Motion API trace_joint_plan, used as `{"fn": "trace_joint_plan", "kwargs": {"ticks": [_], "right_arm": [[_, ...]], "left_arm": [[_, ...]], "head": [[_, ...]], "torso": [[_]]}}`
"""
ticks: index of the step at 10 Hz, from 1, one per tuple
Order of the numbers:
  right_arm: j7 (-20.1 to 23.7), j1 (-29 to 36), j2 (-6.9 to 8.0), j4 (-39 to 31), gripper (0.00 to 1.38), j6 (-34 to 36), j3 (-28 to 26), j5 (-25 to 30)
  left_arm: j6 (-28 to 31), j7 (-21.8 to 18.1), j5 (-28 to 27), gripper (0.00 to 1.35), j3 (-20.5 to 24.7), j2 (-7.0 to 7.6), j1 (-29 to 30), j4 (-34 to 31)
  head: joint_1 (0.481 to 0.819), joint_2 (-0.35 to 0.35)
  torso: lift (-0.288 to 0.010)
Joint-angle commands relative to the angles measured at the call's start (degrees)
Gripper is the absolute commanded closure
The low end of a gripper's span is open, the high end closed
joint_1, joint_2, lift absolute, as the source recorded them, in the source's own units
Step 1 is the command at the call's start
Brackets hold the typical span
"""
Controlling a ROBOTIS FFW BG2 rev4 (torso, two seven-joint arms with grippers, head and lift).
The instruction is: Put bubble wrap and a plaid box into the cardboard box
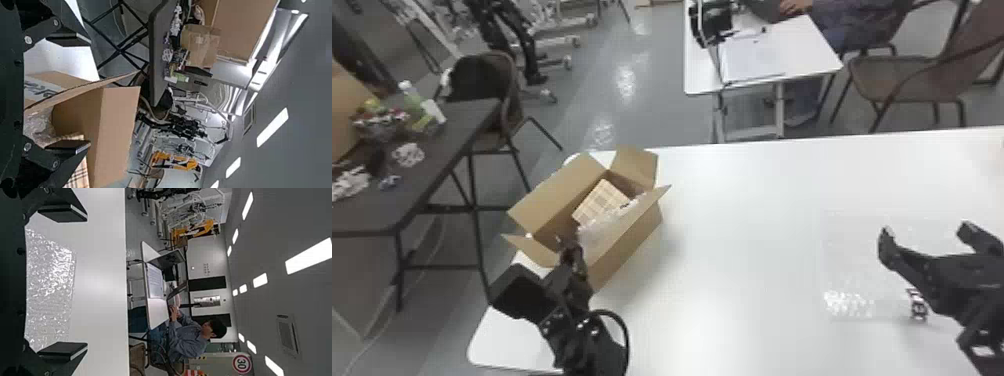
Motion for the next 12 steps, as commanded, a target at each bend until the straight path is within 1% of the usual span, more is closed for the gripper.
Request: {"fn": "trace_joint_plan", "kwargs": {"ticks": [1,2,4,5,6,7,8,10,11,12], "right_arm": [[0.0,0.0,0.0,0.0,0.14,0.0,0.0,-0.1],[0.0,0.1,0.0,0.0,0.14,0.0,0.0,-0.2],[0.0,0.1,0.0,0.0,0.14,0.0,0.0,-0.3],[0.0,0.2,0.0,0.0,0.14,-0.3,0.1,-0.3],[0.0,0.4,0.0,0.0,0.14,-0.6,0.1,-0.2],[0.0,0.9,0.0,-0.3,0.14,-0.6,0.0,0.0],[0.0,1.5,-0.09,-0.9,0.14,-0.6,-0.3,0.2],[0.0,3.3,-0.53,-3.2,0.14,-0.1,-1.1,1.1],[0.0,4.2,-0.79,-3.8,0.14,-0.2,-1.1,1.1],[0.1,5.5,-1.23,-4.3,0.14,-0.2,-1.1,0.8]], "left_arm": [[-0.9,0.0,-2.3,0.0,0.7,-0.07,1.1,-0.2],[-1.5,0.1,-5.2,0.0,1.4,-0.78,2.2,-0.4],[-2.1,0.1,-12.1,0.0,5.0,-0.92,5.1,-2.8],[-3.5,-0.9,-14.0,0.0,6.6,-0.92,7.6,-4.4],[-4.9,-3.7,-13.6,0.0,7.2,-0.92,10.2,-5.9],[-5.8,-9.0,-13.7,0.0,7.4,-0.92,12.1,-7.5],[-5.4,-13.5,-14.0,0.02,6.7,-0.92,13.3,-9.3],[-2.2,-21.1,-13.7,0.03,4.3,-0.92,15.0,-11.8],[-0.7,-24.8,-13.0,0.03,3.2,-0.92,15.2,-11.9],[0.9,-27.5,-12.5,0.06,2.2,-0.92,15.4,-11.9]], "head": [[0.695,0.292],[0.695,0.298],[0.695,0.315],[0.695,0.33],[0.695,0.347],[0.695,0.35],[0.695,0.346],[0.695,0.289],[0.695,0.271],[0.695,0.236]], "torso": [[-0.11],[-0.11],[-0.11],[-0.11],[-0.11],[-0.11],[-0.11],[-0.11],[-0.11],[-0.11]]}}
